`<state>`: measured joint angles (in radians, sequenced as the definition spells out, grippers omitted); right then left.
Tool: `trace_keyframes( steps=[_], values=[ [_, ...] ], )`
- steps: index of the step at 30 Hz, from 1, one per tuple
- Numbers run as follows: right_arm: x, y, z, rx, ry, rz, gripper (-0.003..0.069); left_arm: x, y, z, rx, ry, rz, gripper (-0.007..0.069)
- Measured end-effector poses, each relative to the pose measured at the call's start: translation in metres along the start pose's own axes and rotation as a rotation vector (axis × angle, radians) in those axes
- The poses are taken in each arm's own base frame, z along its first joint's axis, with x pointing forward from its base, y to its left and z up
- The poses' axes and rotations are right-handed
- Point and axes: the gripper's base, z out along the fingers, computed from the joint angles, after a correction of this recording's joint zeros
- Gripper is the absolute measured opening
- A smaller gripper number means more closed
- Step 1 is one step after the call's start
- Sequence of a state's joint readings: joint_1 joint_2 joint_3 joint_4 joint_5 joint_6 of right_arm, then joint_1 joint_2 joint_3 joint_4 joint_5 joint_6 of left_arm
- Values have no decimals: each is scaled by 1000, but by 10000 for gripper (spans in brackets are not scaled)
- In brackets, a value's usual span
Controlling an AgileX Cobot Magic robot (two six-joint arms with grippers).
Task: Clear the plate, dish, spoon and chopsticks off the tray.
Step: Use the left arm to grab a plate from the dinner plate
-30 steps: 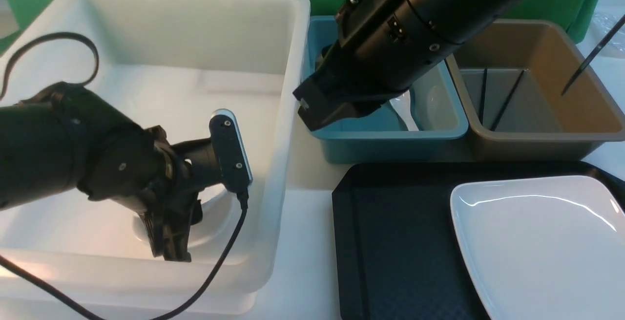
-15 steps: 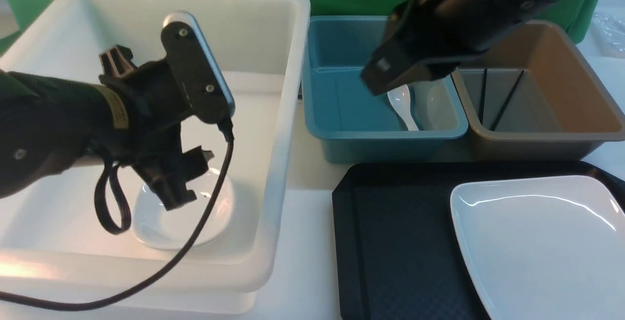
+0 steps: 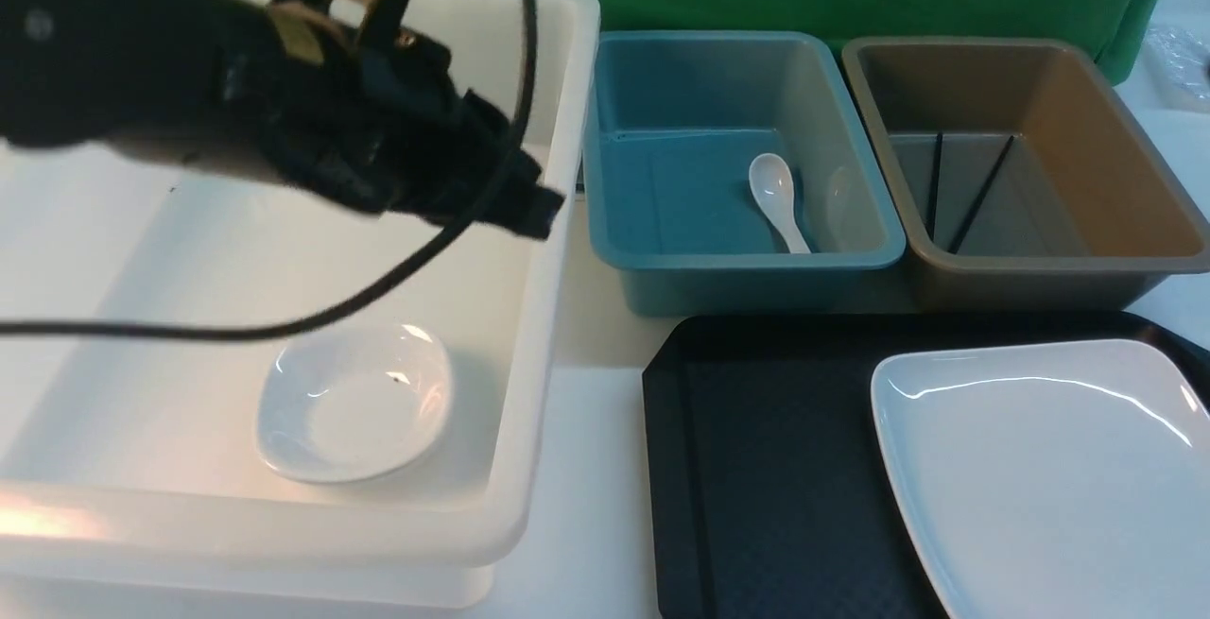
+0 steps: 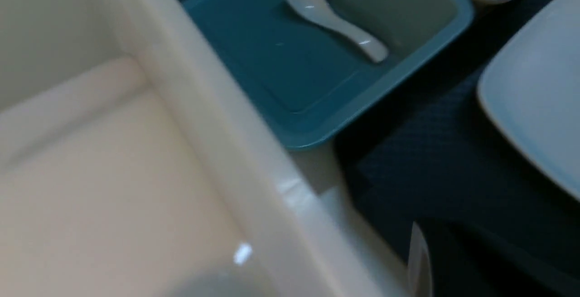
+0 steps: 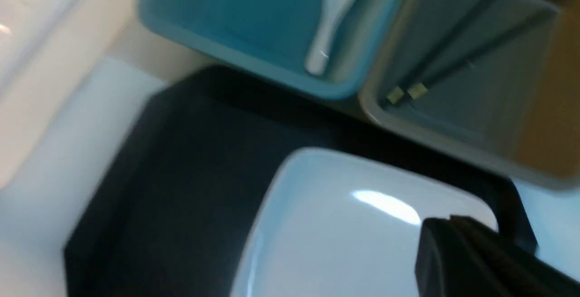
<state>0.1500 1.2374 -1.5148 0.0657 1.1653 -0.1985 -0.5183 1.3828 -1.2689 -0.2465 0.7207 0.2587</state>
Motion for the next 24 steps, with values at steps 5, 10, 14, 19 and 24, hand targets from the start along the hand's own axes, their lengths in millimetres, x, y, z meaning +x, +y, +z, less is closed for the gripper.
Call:
trace_keyframes(
  steps=[5, 10, 14, 19, 24],
  values=[
    [62, -4, 0, 44, 33, 101, 20, -38, -23, 29, 153, 95, -56, 1],
    [114, 8, 16, 30, 82, 147, 20, -60, -56, 83, 240, 173, 6, 1],
    [142, 14, 27, 23, 127, 170, 20, -65, -74, 128, 274, 225, 4, 9],
    [155, 21, 25, -12, 103, 180, 20, -58, -94, 184, 298, 293, 18, 102],
    [156, 27, 18, -55, 55, 152, 20, -42, -102, 231, 274, 322, 3, 297]
  ],
)
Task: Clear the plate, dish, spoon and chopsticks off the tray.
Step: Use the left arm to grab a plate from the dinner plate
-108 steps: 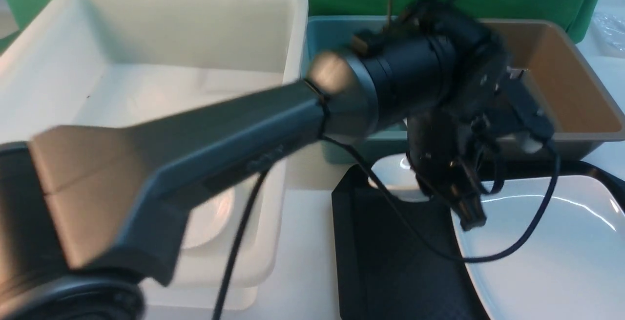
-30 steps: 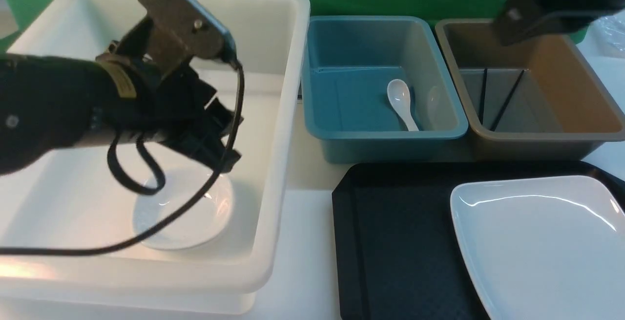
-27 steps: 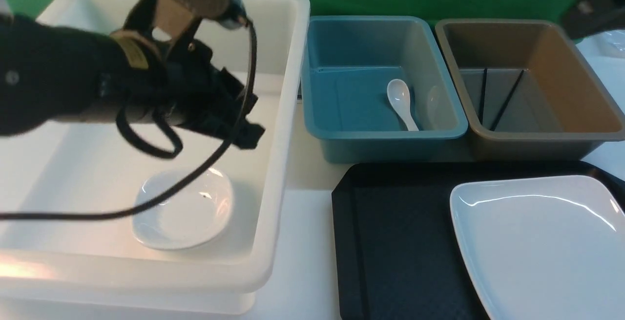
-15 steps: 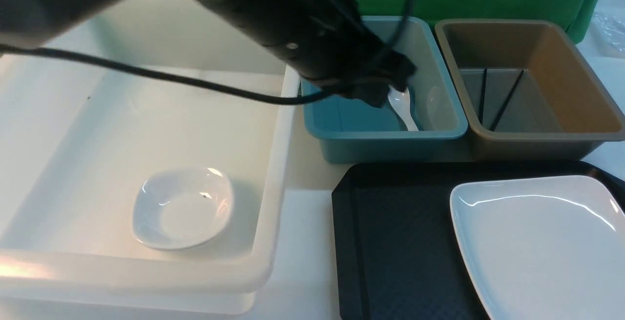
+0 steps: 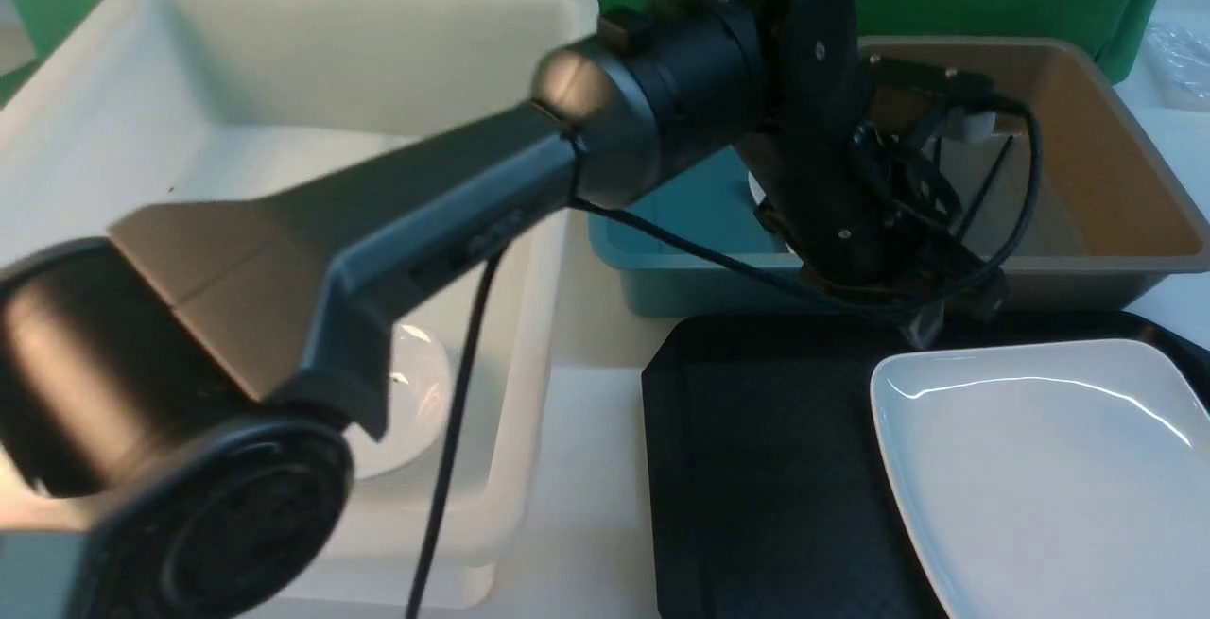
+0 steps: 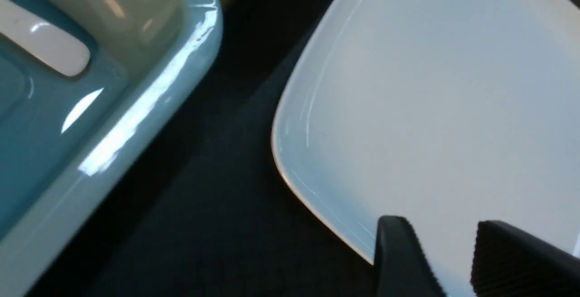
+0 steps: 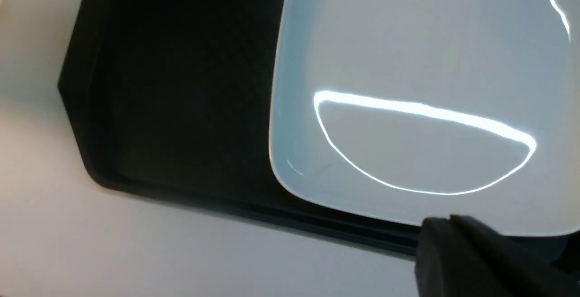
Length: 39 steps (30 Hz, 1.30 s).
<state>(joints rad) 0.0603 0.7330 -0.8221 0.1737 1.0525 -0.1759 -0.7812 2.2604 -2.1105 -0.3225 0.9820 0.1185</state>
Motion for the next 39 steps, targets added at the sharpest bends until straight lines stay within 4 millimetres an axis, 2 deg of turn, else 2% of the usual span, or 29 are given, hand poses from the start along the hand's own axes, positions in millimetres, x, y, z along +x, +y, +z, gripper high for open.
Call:
trace_keyframes(
  steps=[1, 2, 7, 13, 18, 24, 31, 34, 37, 39],
  values=[
    [0, 0, 0, -1, 0, 1, 20, 0, 1, 2, -2, 0, -1, 305],
    [0, 0, 0, -4, -1, -1, 20, 2, 5, 15, -13, 2, -9, 370],
    [-1, 0, 0, -5, -16, -5, 20, 7, 18, 45, -57, -4, -46, 493],
    [-4, 0, 0, 0, -50, -13, 20, 13, 25, 71, -60, -23, -95, 510],
    [-6, 0, -1, 4, -69, -19, 20, 14, 27, 83, -33, -43, -132, 504],
    [-6, 0, -1, 2, -71, -20, 20, 19, 29, 94, -25, -34, -150, 473],
    [-7, 3, -1, -32, -87, -29, 20, 19, 30, 98, -16, -45, -165, 388],
    [-7, 3, -1, -35, -90, -30, 20, 20, 30, 100, -13, -44, -169, 327],
    [-7, 4, -1, -37, -93, -29, 20, 20, 29, 100, -4, -39, -180, 206],
    [-7, 4, -2, -37, -94, -29, 20, 20, 28, 99, 8, -36, -199, 165]
  ],
)
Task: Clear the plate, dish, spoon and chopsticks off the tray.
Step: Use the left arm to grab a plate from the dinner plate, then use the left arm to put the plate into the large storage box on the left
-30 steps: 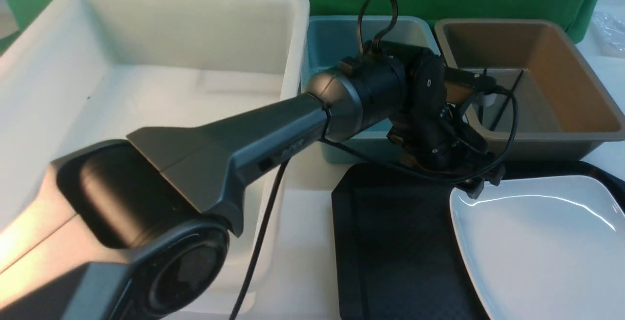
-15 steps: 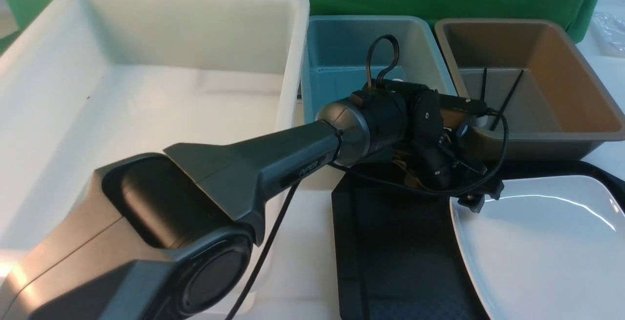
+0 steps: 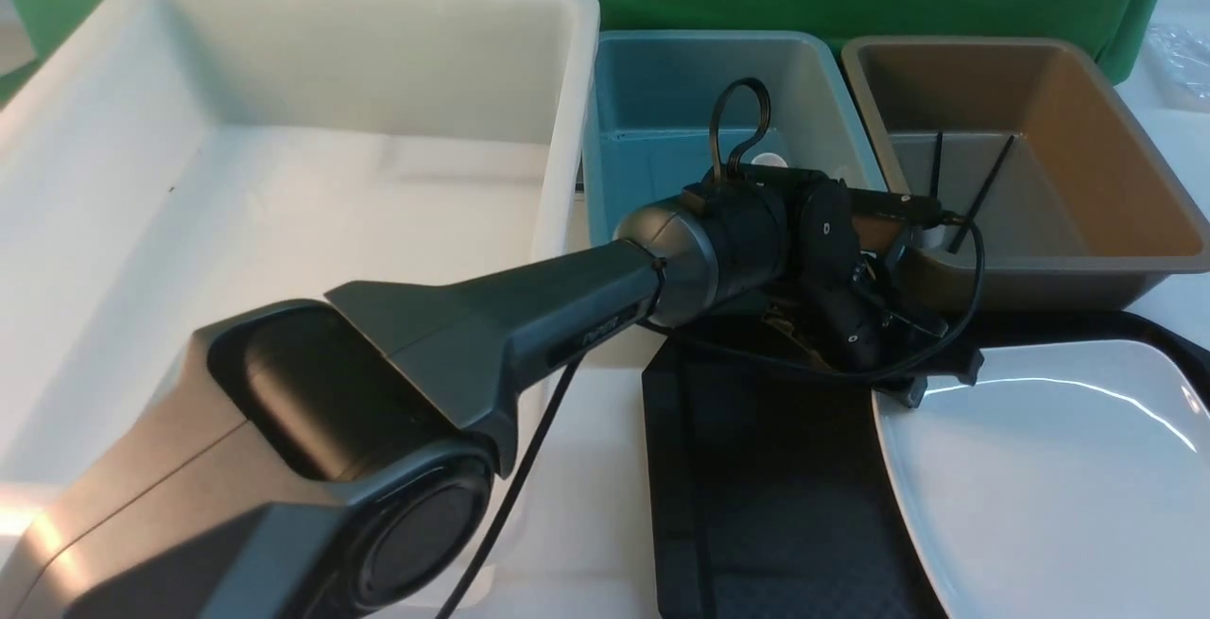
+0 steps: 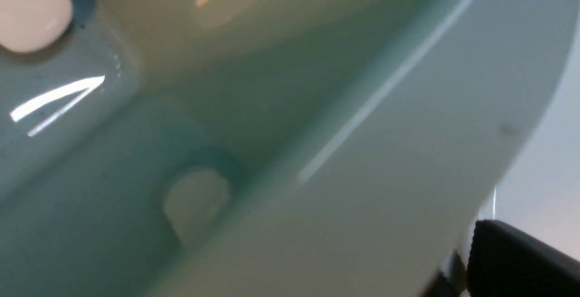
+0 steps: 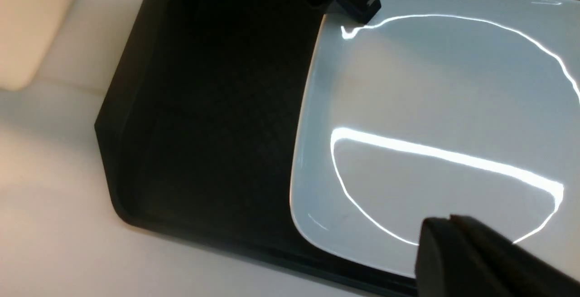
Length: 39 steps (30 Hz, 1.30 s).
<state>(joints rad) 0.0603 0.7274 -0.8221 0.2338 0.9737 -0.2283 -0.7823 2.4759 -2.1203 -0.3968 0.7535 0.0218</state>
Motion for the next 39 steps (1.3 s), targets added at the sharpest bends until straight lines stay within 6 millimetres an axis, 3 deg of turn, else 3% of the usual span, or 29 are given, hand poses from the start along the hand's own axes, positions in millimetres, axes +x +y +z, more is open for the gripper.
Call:
trace_keyframes(
  steps=[5, 9, 13, 17, 22, 39],
  values=[
    [0, 0, 0, 0, -3, -15, 20, 0, 1, -3, 1, 20, -10, 165],
    [-1, 0, 0, 1, -6, -23, 20, -3, -3, -18, -8, 32, 16, 156],
    [-2, 0, 0, 5, -23, -23, 20, -13, -13, -52, -24, 23, 82, 120],
    [-4, -1, 0, 11, -49, -24, 20, -24, -30, -100, -14, -11, 152, 57],
    [-7, -2, -1, 18, -78, -24, 20, -29, -40, -135, -21, -39, 209, 34],
    [-36, 15, -48, -70, -243, -82, 20, -34, -59, -224, -62, -137, 302, 32]
  ],
)
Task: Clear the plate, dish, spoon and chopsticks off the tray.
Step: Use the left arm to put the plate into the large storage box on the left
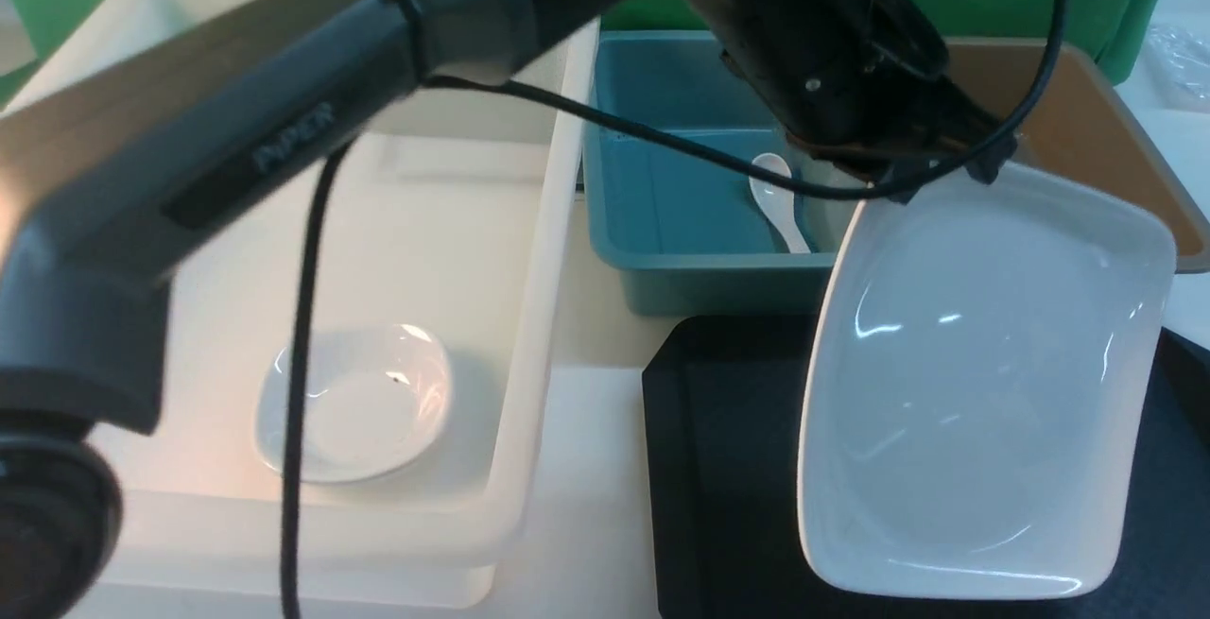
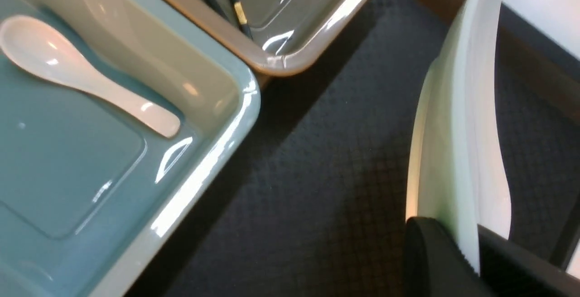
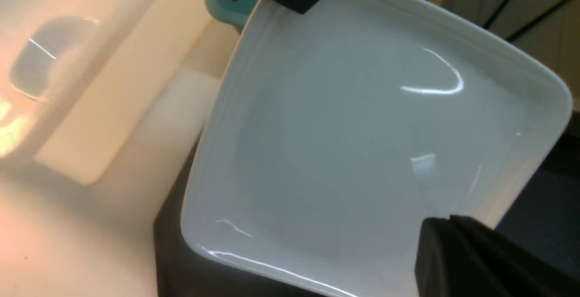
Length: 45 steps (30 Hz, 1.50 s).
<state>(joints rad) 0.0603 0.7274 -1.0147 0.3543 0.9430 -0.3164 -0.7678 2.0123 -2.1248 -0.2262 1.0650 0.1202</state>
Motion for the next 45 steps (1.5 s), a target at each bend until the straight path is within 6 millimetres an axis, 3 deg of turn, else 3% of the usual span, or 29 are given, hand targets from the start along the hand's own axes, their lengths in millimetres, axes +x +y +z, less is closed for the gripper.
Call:
trace_keyframes(
  steps=[7, 12, 13, 17, 24, 28, 34, 40, 45],
  values=[
    [-12, 8, -13, -51, -68, -21, 20, -8, 9, -44, -14, -83, -23, 32],
    [-33, 17, -22, -150, -128, -70, 20, -10, 46, -97, -27, -183, -133, 32],
    [-33, 17, -22, -150, -128, -70, 20, -10, 46, -97, -27, -183, -133, 32],
    [-67, 20, -17, -260, -108, -97, 20, -3, 96, -153, -62, -307, -274, 32],
    [-107, 19, 0, -361, -66, -136, 20, 24, 160, -212, -140, -405, -444, 32],
    [-126, 35, 21, -445, -43, -181, 20, 48, 202, -242, -203, -467, -556, 32],
    [-141, 65, 67, -403, 62, -242, 20, 85, 244, -254, -253, -509, -692, 32],
    [-151, 100, 98, -376, 94, -324, 20, 133, 289, -229, -314, -567, -858, 32],
    [-164, 109, 117, -376, 42, -293, 20, 161, 307, -205, -379, -617, -933, 32]
  ],
)
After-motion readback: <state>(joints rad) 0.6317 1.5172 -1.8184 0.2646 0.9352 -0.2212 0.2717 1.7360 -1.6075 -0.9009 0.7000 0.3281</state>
